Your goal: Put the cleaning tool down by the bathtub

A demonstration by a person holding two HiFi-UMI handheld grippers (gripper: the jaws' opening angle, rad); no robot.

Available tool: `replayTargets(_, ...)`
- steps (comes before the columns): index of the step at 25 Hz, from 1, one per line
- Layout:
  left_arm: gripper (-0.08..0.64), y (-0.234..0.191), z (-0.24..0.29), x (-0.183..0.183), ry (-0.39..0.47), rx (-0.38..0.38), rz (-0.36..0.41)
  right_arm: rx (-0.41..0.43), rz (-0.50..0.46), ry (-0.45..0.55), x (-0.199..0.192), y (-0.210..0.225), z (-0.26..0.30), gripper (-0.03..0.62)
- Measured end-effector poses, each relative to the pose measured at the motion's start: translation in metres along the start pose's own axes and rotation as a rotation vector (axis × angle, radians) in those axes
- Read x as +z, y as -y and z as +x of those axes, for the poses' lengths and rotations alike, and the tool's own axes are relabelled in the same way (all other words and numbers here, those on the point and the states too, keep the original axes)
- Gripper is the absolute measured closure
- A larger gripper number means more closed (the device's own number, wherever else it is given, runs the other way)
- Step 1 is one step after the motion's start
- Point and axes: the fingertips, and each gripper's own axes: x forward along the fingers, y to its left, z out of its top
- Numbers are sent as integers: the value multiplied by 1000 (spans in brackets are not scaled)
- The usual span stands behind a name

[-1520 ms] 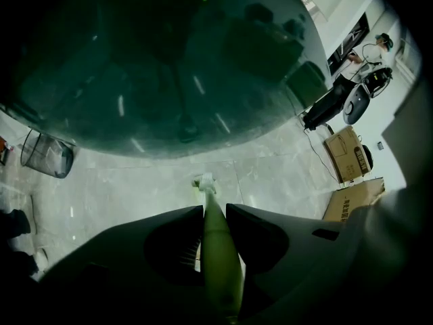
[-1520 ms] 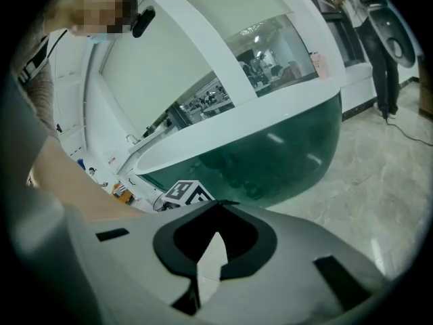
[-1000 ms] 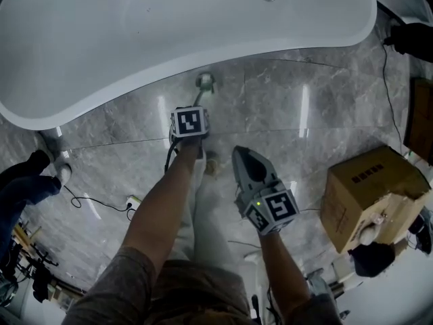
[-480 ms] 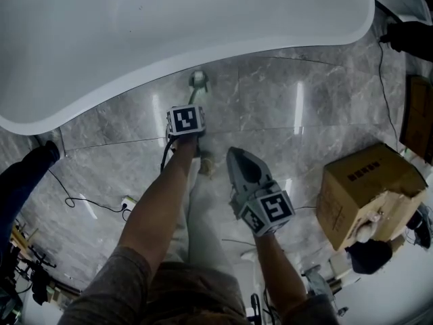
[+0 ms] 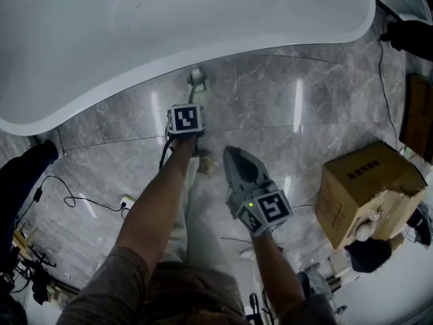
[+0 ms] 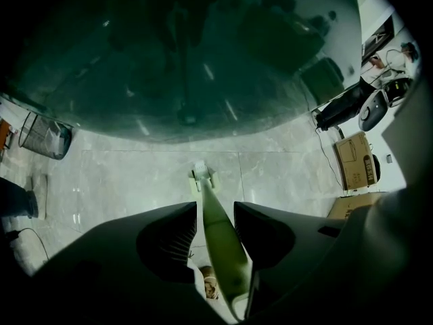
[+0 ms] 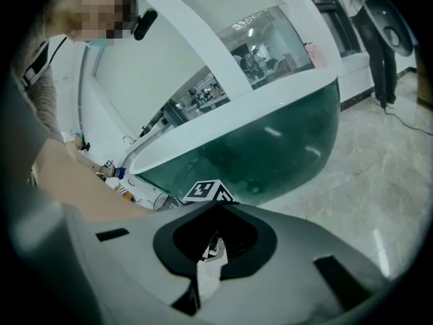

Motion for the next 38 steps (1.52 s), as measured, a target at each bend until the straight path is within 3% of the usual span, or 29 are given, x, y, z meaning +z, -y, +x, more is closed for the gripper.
replayTargets(5, 325, 3, -1, 5, 30, -20, 14, 1, -4, -11, -4, 2, 0, 594)
replayTargets(15, 324, -4, -44, 15, 107, 18, 68, 12, -13, 4, 8, -15, -6, 594)
replayTargets(19, 395, -3, -80, 19, 151, 37, 86, 13, -12, 9, 24, -27, -19, 594)
replayTargets(22, 558, 3, -109, 20, 166, 35, 86, 16, -19, 10, 36, -37, -29, 594)
replayTargets(34, 558, 30, -250, -1, 164, 1, 97, 23, -15, 51, 85, -94, -86, 594)
replayTargets(38, 558, 37, -301, -6, 198, -34, 118, 39, -8, 61, 94, -115, -107, 594)
